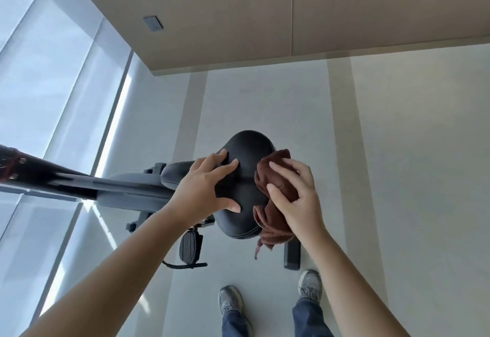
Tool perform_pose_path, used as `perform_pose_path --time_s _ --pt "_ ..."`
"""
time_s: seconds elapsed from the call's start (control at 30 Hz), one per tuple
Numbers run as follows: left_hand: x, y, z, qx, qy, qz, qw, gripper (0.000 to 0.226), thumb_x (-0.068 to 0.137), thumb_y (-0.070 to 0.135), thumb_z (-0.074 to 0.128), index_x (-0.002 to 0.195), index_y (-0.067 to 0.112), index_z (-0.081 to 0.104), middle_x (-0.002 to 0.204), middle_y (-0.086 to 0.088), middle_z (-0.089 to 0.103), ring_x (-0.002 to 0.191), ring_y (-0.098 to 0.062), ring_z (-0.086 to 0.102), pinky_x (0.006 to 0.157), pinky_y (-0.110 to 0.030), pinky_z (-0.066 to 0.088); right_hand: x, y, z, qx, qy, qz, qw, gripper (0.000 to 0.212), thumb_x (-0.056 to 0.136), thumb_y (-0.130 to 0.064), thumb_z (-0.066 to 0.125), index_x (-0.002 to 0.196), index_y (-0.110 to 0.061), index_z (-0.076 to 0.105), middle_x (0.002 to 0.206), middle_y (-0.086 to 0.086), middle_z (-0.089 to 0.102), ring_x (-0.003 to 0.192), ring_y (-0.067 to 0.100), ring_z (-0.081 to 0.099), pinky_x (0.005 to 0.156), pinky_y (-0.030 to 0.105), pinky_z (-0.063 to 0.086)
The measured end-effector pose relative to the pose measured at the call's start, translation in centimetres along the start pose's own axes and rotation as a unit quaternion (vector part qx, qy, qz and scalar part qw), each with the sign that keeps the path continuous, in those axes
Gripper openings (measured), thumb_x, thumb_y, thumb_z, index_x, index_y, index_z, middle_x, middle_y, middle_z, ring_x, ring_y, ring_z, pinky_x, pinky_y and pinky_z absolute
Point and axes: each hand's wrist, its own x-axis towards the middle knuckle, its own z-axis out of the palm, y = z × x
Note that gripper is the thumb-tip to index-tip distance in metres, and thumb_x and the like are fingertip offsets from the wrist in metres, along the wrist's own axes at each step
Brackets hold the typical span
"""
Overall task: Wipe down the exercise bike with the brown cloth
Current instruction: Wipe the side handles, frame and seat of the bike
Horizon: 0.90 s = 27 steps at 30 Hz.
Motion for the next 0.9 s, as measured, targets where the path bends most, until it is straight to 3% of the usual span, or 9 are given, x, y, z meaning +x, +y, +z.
perform_pose_path --time_s 0.33,0.5,0.73,0.83,0.9 --pt "-0.2 0.2 0.5 -0.015 0.003 -0.039 0.999 0.096 0.052 0.025 0.089 0.135 0.029 0.04 0.138 0.011 0.035 0.13 -0.02 0.03 0.104 -0.025 0.017 5.5 1.5 -1.2 0.075 -0.059 0.037 0.995 0.034 0.079 -0.022 0.063 0.113 -0.022 0.062 0.114 -0.008 0.054 0.112 0.003 0.05 0.099 0.016 0.035" --pt "-0.2 0.3 0.5 -0.025 0.002 -0.052 0.998 0.099 0.052 0.022 0.089 0.135 0.028 0.037 0.141 0.008 0.034 0.133 -0.019 0.028 0.104 -0.024 0.016 -3.4 1.7 0.2 0.118 0.023 0.048 0.992 0.033 0.08 -0.026 0.059 0.112 -0.026 0.059 0.123 0.002 0.052 0.119 0.01 0.048 0.103 0.021 0.034" --pt "-0.1 0.7 0.4 -0.037 0.001 -0.066 0.997 0.096 0.051 0.022 0.089 0.133 0.033 0.04 0.136 0.016 0.033 0.133 -0.017 0.027 0.105 -0.023 0.016 5.2 1.8 -0.6 0.152 0.008 0.082 0.985 0.028 0.081 -0.022 0.063 0.109 -0.022 0.062 0.117 0.001 0.057 0.114 0.009 0.053 0.102 0.029 0.039" --pt "0.0 0.7 0.4 -0.034 0.0 -0.065 0.997 0.096 0.05 0.024 0.088 0.133 0.03 0.042 0.134 0.016 0.033 0.132 -0.016 0.028 0.104 -0.022 0.016 -0.1 1.0 1.4 0.132 0.091 0.076 0.984 0.03 0.082 -0.025 0.061 0.111 -0.019 0.061 0.119 0.005 0.054 0.116 0.011 0.051 0.1 0.022 0.037" --pt "-0.1 0.4 0.4 -0.039 0.003 -0.062 0.997 0.1 0.049 0.027 0.088 0.135 0.029 0.037 0.135 0.015 0.033 0.133 -0.017 0.028 0.105 -0.024 0.016 -4.0 0.2 3.2 0.112 0.151 0.089 0.978 0.03 0.083 -0.023 0.06 0.112 -0.018 0.06 0.12 0.009 0.053 0.118 0.017 0.05 0.101 0.025 0.039"
